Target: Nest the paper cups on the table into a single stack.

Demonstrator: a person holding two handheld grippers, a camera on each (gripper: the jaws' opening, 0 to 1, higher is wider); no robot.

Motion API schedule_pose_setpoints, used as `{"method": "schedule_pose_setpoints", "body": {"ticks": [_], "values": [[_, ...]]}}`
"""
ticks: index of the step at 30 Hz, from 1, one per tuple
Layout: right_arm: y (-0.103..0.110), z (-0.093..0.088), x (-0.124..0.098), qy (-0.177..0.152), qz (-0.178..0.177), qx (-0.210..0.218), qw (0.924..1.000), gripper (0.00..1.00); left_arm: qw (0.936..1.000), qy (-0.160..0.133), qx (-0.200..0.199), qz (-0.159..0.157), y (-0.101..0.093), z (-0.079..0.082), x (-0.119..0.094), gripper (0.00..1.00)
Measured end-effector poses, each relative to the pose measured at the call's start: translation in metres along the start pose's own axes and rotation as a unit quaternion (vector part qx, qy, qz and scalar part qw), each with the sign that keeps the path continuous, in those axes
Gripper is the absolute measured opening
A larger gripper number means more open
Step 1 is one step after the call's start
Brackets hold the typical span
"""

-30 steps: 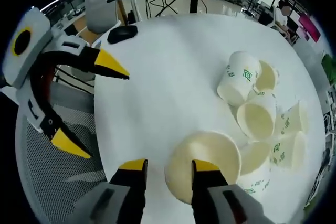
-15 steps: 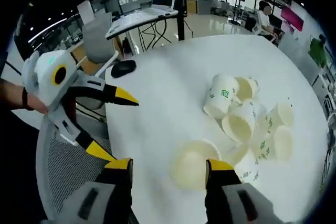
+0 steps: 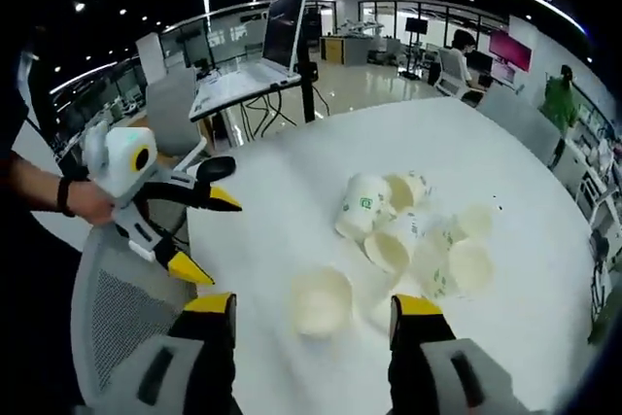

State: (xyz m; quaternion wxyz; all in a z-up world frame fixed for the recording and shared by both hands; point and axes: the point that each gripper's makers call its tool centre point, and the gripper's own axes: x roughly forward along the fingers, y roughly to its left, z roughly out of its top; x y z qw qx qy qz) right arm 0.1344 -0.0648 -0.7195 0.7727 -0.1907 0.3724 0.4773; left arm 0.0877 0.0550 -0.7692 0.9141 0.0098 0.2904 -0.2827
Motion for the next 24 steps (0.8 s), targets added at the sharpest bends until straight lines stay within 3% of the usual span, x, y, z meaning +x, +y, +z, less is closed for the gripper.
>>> {"method": "schedule_pose_setpoints", "body": {"ticks": [3, 6, 9, 16, 24], "values": [[-0.012, -0.008, -0.011, -0.007, -0.019, 0.011, 0.9997, 0.64, 1.0000, -0.001, -0.002, -0.001, 0.001, 0.001, 0.000, 0.65], [-0.028, -0.009, -0.026, -0.040, -0.046, 0.025, 0.9978, 0.63, 1.0000, -0.002, 0.003, -0.003, 0.001, 0.005, 0.000, 0.65], [-0.040, -0.016, -0.037, -0.052, -0.059, 0.045, 0.9959, 0.63, 1.0000, -0.005, 0.003, -0.001, 0.003, 0.010, -0.003, 0.65], [-0.065, -0.047, -0.048, -0.021, -0.081, 0.052, 0.9952, 0.64, 1.0000, -0.005, -0.002, 0.004, 0.009, 0.008, -0.006, 0.65], [-0.084, -0.053, -0.038, -0.020, -0.096, 0.045, 0.9942, 0.68, 1.0000, -0.001, 0.002, 0.008, 0.008, 0.014, -0.010, 0.66]]}}
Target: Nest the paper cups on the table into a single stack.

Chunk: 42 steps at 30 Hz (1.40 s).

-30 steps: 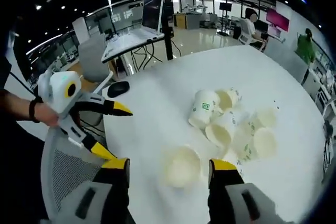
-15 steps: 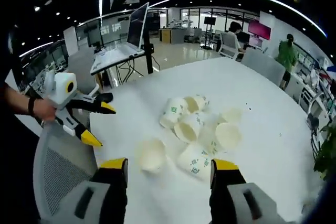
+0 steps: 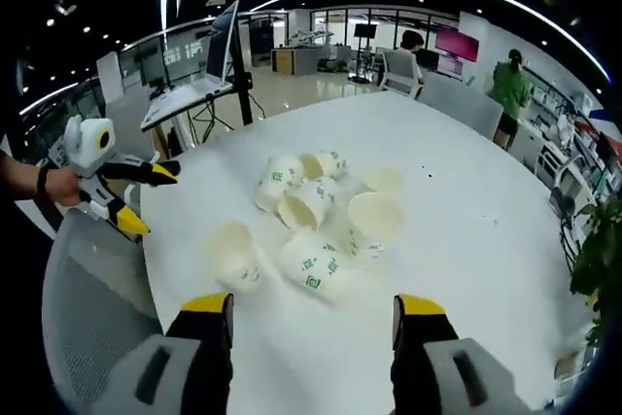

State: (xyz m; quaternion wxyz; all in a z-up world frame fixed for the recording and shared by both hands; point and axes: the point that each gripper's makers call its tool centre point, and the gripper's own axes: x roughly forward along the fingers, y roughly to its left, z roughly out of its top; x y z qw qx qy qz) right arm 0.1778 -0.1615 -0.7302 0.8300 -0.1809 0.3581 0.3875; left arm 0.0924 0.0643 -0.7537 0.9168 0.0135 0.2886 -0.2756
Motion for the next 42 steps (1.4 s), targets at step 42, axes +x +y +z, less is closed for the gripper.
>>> {"method": "schedule_pose_setpoints", "body": {"ticks": [42], "values": [[0.018, -0.008, 0.088, 0.101, 0.096, -0.323, 0.9362, 0.67, 0.9994, -0.013, 0.007, 0.031, 0.009, 0.017, -0.010, 0.64]]}}
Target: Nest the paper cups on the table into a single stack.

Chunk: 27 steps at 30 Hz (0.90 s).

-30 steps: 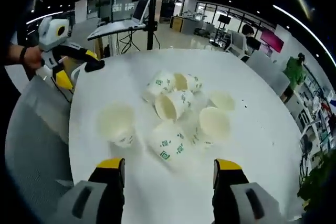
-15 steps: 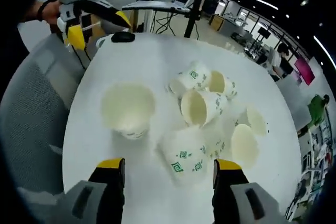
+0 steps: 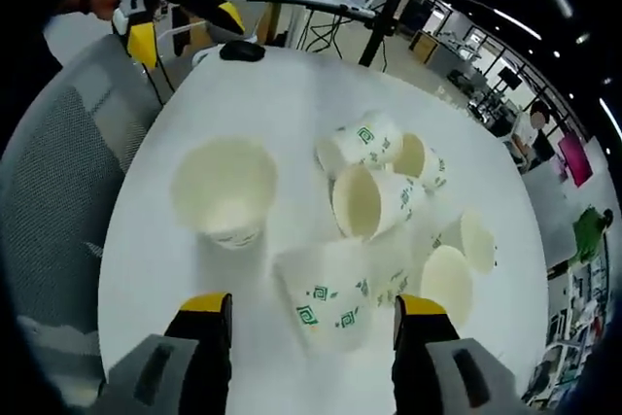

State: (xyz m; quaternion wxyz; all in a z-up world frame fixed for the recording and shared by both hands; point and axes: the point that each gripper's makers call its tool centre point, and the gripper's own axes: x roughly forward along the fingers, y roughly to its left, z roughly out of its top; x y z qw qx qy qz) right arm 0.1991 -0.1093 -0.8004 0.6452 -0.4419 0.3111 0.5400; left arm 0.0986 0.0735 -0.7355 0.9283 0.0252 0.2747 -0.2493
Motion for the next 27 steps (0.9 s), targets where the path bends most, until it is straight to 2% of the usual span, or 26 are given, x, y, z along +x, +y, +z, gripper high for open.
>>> {"method": "schedule_pose_setpoints", "body": {"ticks": [12, 15, 18, 21, 23, 25, 27], "values": [[0.001, -0.002, 0.020, 0.025, 0.030, -0.043, 0.9983, 0.64, 0.9999, 0.008, 0.008, -0.010, -0.004, -0.004, 0.004, 0.64], [0.005, -0.007, 0.028, 0.039, 0.047, -0.054, 0.9967, 0.63, 0.9999, 0.010, 0.007, -0.011, -0.003, -0.005, 0.004, 0.64], [0.005, -0.018, 0.034, 0.074, 0.049, -0.086, 0.9923, 0.61, 0.9998, 0.012, 0.006, -0.013, -0.004, -0.005, 0.005, 0.64], [0.010, -0.017, 0.038, 0.071, 0.058, -0.079, 0.9926, 0.60, 0.9998, 0.012, 0.008, -0.015, -0.006, -0.005, 0.004, 0.64], [0.011, -0.016, 0.039, 0.071, 0.060, -0.079, 0.9925, 0.55, 0.9998, 0.011, 0.007, -0.016, -0.007, -0.005, 0.004, 0.64], [0.011, -0.017, 0.039, 0.075, 0.058, -0.086, 0.9918, 0.43, 0.9998, 0.011, 0.007, -0.016, -0.007, -0.006, 0.003, 0.64], [0.010, -0.017, 0.039, 0.078, 0.059, -0.080, 0.9920, 0.41, 0.9998, 0.010, 0.004, -0.018, -0.008, -0.007, 0.002, 0.63]]}}
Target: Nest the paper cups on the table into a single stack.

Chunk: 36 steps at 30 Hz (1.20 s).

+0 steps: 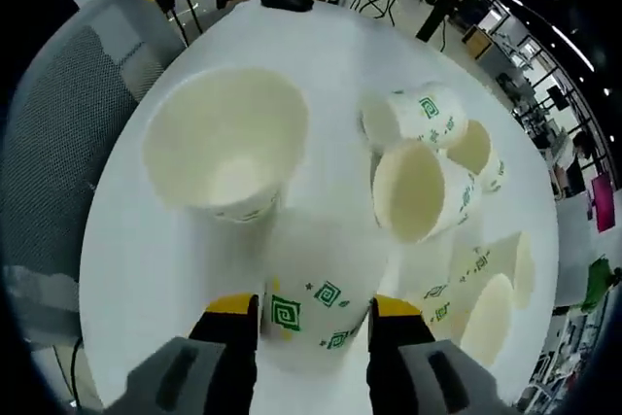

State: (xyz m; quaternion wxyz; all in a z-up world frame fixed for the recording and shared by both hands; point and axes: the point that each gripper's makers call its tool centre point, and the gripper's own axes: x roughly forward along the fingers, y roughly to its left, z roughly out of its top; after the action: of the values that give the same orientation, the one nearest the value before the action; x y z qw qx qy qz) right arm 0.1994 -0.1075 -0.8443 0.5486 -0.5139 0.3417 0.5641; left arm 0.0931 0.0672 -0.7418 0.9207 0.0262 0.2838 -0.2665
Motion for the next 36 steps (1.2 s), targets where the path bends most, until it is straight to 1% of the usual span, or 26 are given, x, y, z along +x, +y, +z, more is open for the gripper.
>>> {"method": "schedule_pose_setpoints", "body": {"ticks": [2, 7, 11, 14, 17, 21, 25, 27, 29, 32, 36], "values": [[0.002, 0.002, -0.003, -0.003, 0.006, 0.013, 0.9999, 0.40, 1.0000, -0.001, -0.007, -0.004, -0.001, -0.001, -0.001, 0.63], [0.003, 0.002, -0.004, -0.002, 0.002, 0.012, 0.9999, 0.38, 1.0000, 0.001, -0.004, -0.005, -0.002, -0.003, -0.002, 0.63], [0.005, 0.001, -0.012, -0.007, 0.001, 0.023, 0.9997, 0.38, 1.0000, 0.001, 0.001, -0.006, -0.003, -0.001, -0.003, 0.63], [0.005, -0.003, -0.018, -0.008, -0.008, 0.030, 0.9995, 0.37, 1.0000, 0.000, 0.003, -0.008, -0.004, 0.000, -0.003, 0.63], [0.005, -0.010, -0.023, -0.008, -0.018, 0.037, 0.9991, 0.37, 0.9999, 0.001, 0.008, -0.011, -0.005, 0.000, -0.002, 0.63], [0.012, -0.015, -0.033, -0.010, -0.026, 0.052, 0.9982, 0.37, 0.9996, 0.005, 0.017, -0.020, -0.011, 0.000, 0.001, 0.63], [0.019, -0.019, -0.038, -0.015, -0.033, 0.065, 0.9972, 0.36, 0.9993, 0.008, 0.024, -0.028, -0.014, 0.000, 0.005, 0.63], [0.023, -0.020, -0.042, -0.019, -0.038, 0.075, 0.9963, 0.36, 0.9991, 0.006, 0.027, -0.031, -0.015, 0.003, 0.006, 0.63], [0.025, -0.021, -0.044, -0.029, -0.040, 0.090, 0.9947, 0.36, 0.9991, 0.005, 0.028, -0.032, -0.015, 0.006, 0.007, 0.63], [0.026, -0.023, -0.048, -0.032, -0.047, 0.101, 0.9932, 0.36, 0.9990, 0.001, 0.029, -0.033, -0.014, 0.012, 0.009, 0.63], [0.024, -0.028, -0.058, -0.037, -0.066, 0.120, 0.9899, 0.36, 0.9990, -0.002, 0.030, -0.034, -0.013, 0.018, 0.011, 0.63]]}}
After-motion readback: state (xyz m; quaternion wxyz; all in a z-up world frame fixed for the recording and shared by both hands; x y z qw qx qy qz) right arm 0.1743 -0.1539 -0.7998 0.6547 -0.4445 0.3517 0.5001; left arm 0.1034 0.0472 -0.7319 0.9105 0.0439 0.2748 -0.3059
